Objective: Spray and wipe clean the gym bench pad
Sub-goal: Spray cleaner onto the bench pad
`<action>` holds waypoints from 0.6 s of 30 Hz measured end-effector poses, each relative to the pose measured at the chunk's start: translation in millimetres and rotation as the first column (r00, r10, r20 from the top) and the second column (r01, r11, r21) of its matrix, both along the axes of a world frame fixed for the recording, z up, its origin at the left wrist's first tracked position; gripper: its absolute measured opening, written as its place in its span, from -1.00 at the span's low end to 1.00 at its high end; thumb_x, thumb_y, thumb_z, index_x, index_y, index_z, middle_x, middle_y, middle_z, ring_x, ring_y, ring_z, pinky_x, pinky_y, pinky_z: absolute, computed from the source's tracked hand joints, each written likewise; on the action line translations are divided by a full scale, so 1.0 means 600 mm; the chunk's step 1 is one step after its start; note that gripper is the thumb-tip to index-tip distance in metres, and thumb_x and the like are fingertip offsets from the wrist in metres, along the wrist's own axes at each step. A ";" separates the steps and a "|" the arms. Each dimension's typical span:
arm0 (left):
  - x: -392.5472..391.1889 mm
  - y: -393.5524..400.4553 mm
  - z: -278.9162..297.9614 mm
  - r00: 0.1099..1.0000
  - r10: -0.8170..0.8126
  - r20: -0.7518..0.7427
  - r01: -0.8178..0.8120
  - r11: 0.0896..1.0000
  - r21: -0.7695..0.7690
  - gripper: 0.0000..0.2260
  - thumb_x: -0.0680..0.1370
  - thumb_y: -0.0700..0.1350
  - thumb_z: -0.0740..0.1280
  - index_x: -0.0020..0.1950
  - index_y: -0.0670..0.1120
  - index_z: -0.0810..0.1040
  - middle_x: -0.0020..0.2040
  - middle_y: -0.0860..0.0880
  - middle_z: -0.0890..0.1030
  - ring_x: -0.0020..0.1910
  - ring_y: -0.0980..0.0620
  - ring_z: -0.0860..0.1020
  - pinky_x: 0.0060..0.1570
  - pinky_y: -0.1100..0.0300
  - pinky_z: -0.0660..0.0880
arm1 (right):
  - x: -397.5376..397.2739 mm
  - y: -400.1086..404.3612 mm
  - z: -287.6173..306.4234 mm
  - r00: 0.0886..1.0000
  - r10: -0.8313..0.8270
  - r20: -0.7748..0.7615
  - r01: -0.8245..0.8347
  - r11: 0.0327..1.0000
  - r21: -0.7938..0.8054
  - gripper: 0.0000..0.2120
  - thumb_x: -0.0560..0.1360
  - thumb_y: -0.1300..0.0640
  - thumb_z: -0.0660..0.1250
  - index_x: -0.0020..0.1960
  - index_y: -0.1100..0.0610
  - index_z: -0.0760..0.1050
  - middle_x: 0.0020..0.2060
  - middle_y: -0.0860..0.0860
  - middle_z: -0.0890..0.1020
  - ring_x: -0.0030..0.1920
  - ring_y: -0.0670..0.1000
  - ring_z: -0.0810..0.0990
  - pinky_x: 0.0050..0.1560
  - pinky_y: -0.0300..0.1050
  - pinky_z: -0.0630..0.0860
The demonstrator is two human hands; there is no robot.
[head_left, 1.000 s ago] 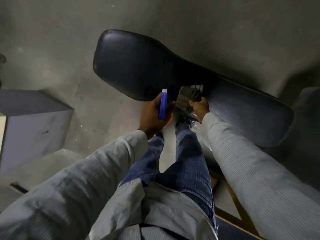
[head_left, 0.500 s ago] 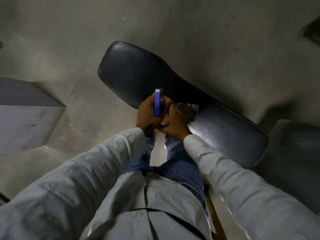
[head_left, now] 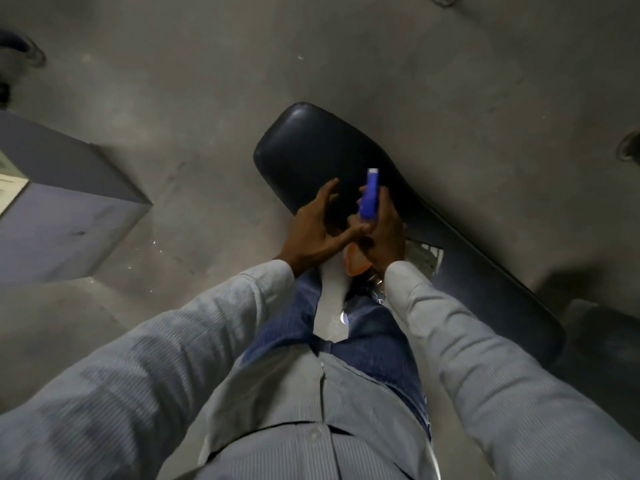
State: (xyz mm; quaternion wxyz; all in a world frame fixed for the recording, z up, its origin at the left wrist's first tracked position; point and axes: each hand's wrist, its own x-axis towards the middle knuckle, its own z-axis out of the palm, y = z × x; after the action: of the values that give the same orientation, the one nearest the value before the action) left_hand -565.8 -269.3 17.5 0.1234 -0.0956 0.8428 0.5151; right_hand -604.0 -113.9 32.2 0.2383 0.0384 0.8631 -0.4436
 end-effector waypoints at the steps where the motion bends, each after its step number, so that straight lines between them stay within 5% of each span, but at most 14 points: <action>1: 0.004 -0.018 -0.009 1.000 0.005 -0.003 -0.005 1.000 -0.023 -0.14 0.55 0.28 0.50 0.71 0.03 0.19 0.55 -0.08 0.52 0.45 -0.03 0.57 0.30 0.16 0.61 | -0.012 -0.007 -0.004 0.999 -0.047 0.014 0.047 0.999 0.012 -0.28 0.43 -0.20 0.34 0.53 0.05 0.40 0.29 0.08 0.64 0.25 0.15 0.67 0.37 0.32 0.58; 5: 0.009 -0.084 -0.066 0.997 0.073 0.039 -0.065 0.981 -0.182 -0.31 0.63 0.18 0.43 0.67 -0.04 0.28 0.45 -0.13 0.60 0.32 -0.10 0.66 0.30 0.05 0.62 | -0.046 -0.044 -0.012 1.000 0.017 -0.014 -0.016 0.997 0.075 -0.59 0.51 0.00 0.40 0.32 0.08 0.49 0.12 0.06 0.65 0.05 0.12 0.65 0.24 0.31 0.60; 10: -0.014 -0.128 -0.160 0.982 0.105 0.155 -0.052 0.948 -0.313 -0.33 0.67 -0.01 0.40 0.71 -0.12 0.22 0.61 -0.19 0.41 0.55 -0.21 0.45 0.51 -0.01 0.38 | -0.072 -0.110 -0.054 0.993 0.111 -0.037 -0.107 0.989 0.098 -0.70 0.49 0.02 0.37 0.14 0.17 0.57 0.01 0.13 0.64 -0.07 0.14 0.63 0.00 0.00 0.57; 14: -0.047 -0.142 -0.241 0.967 0.105 0.232 0.013 0.890 -0.455 -0.19 0.64 0.08 0.41 0.74 -0.19 0.09 0.73 -0.29 0.12 0.70 -0.33 0.15 0.69 -0.21 0.14 | -0.092 -0.145 -0.115 0.982 0.176 -0.071 -0.168 0.980 0.111 -0.82 0.55 0.14 0.44 0.08 0.22 0.57 -0.07 0.17 0.63 -0.15 0.16 0.63 -0.05 0.13 0.65; 18: -0.071 -0.128 -0.316 0.977 0.116 0.179 -0.008 0.859 -0.512 -0.10 0.62 0.32 0.21 0.75 -0.21 0.00 0.75 -0.31 -0.05 0.73 -0.34 -0.07 0.71 -0.20 -0.12 | -0.113 -0.158 -0.173 0.981 0.190 -0.050 -0.185 0.979 0.081 -0.81 0.56 0.21 0.45 0.15 0.14 0.54 -0.03 0.12 0.63 -0.11 0.11 0.64 -0.06 -0.03 0.63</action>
State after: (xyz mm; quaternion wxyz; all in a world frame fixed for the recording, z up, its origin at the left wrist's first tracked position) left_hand -608.4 -346.1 -172.2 0.1626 -0.2040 0.9281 0.2656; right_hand -672.1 -208.5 -71.6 0.2526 -0.0469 0.8856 -0.3868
